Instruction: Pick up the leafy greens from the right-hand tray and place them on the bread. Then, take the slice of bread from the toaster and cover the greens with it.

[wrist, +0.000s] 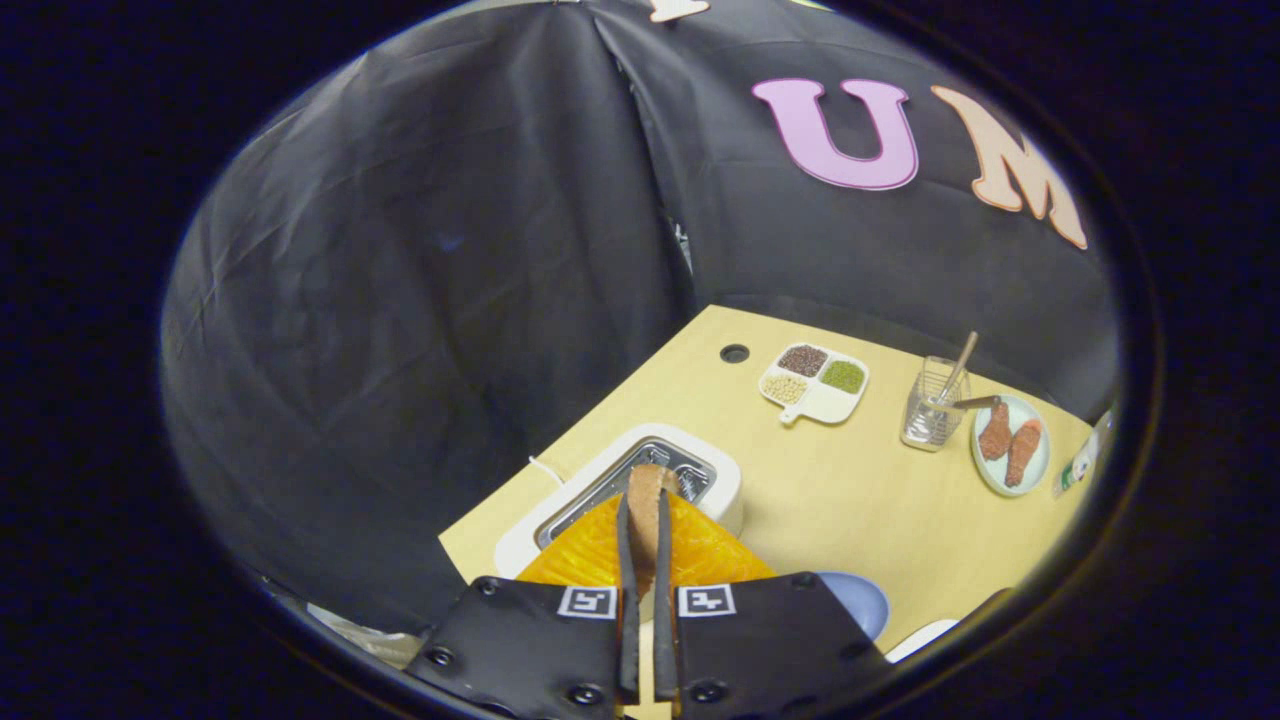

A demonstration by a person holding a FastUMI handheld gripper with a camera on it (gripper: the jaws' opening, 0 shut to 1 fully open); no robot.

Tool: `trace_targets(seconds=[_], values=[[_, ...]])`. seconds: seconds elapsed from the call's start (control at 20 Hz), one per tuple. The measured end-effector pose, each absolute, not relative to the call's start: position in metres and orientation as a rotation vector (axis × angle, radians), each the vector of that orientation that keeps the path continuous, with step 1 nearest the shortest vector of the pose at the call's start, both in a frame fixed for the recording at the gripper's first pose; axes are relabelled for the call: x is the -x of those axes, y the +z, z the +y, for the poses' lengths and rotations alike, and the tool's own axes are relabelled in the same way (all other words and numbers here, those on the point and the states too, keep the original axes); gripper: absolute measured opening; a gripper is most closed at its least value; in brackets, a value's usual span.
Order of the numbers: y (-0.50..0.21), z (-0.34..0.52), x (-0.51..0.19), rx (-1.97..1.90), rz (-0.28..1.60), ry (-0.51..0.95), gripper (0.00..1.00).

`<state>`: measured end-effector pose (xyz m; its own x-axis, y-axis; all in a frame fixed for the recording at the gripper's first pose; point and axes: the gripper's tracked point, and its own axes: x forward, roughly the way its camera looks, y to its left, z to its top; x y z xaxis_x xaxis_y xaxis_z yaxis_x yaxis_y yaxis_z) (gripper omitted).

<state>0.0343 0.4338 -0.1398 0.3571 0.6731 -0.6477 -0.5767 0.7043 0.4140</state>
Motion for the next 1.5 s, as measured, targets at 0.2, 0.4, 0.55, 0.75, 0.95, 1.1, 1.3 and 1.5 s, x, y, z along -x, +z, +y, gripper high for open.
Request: trace_targets(seconds=[0.2,0.4,0.55,0.75,0.95,1.1,1.3,1.5], values=[[-0.129,0.416,-0.036,-0.179,0.881,0.805,0.09],[-0.119,0.396,-0.034,-0.215,0.867,0.800,0.08],[-0.118,0.379,-0.033,-0.220,0.856,0.789,0.08],[-0.132,0.352,-0.027,-0.239,0.877,0.762,0.08],[-0.158,0.328,-0.018,-0.265,0.920,0.726,0.08],[-0.174,0.316,-0.011,-0.289,0.945,0.713,0.08],[-0.192,0.305,-0.003,-0.322,0.970,0.700,0.08],[-0.215,0.294,0.003,-0.359,1.001,0.693,0.08]])
